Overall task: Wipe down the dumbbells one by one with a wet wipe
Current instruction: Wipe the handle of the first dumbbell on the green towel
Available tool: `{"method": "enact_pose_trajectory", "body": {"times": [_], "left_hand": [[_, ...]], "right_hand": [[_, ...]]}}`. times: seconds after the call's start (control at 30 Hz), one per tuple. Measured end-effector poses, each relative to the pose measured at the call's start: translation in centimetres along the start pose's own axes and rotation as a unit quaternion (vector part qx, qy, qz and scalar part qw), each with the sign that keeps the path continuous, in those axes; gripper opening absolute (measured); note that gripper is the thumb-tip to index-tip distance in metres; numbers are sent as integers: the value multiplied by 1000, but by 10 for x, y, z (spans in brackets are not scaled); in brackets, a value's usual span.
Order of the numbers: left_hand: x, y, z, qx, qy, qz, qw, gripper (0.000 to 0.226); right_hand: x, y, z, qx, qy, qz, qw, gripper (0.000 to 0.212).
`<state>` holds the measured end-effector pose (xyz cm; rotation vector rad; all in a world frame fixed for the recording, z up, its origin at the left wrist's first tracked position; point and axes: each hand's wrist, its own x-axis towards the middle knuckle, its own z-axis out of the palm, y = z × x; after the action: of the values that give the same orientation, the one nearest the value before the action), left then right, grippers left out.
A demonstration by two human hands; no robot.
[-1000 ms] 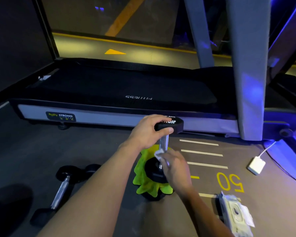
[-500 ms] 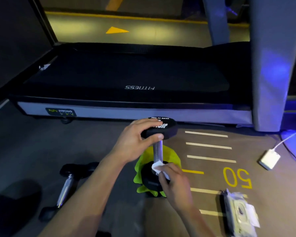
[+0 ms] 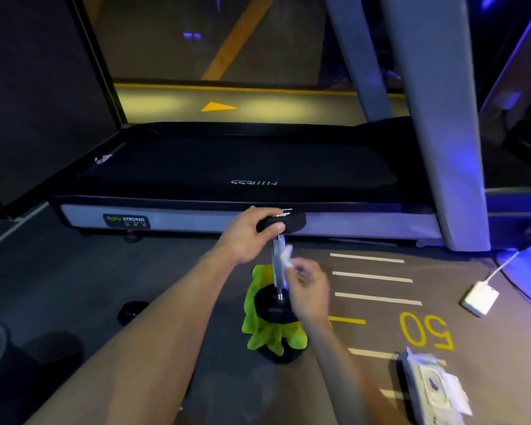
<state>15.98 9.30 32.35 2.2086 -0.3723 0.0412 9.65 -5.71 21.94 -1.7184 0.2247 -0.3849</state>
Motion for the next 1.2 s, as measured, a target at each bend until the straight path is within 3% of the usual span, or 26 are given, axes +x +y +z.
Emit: {"method": "enact_pose_trajectory", "body": {"times": [0.13,0.33,0.43,0.53,0.73,0.9,1.07,1.2], "left_hand": [[-1,-2,7,4,6,4,1000,37],[4,4,-2,34,-13,-16,999,39],[7,3,-6,42,-23,-28,998,38],[9,2,-8,49,-25,-30,998,38],[14,-8,-3,13,-13,-25,1000,43],[20,-17,0,-20,3,-13,1000,36],[23,-22,0,-13,3,-3,1000,40],[25,-21,0,-12,4,-1,1000,39]], "right_hand": [[-19,15,10,-52,-3,-62,997,9],[23,-22,28,-14,12,-72,997,6],[11,-7,29,-32,-4,-59,998,10],[7,2,30,-70,-21,-42,996,11],[29,-22,43,-166,43,-113,979,7],[21,-7,30,-271,-13,-135,953,7],[41,-32,21,-263,72,-118,955,12],[28,-15,15,-267,82,-133,951,11]]}}
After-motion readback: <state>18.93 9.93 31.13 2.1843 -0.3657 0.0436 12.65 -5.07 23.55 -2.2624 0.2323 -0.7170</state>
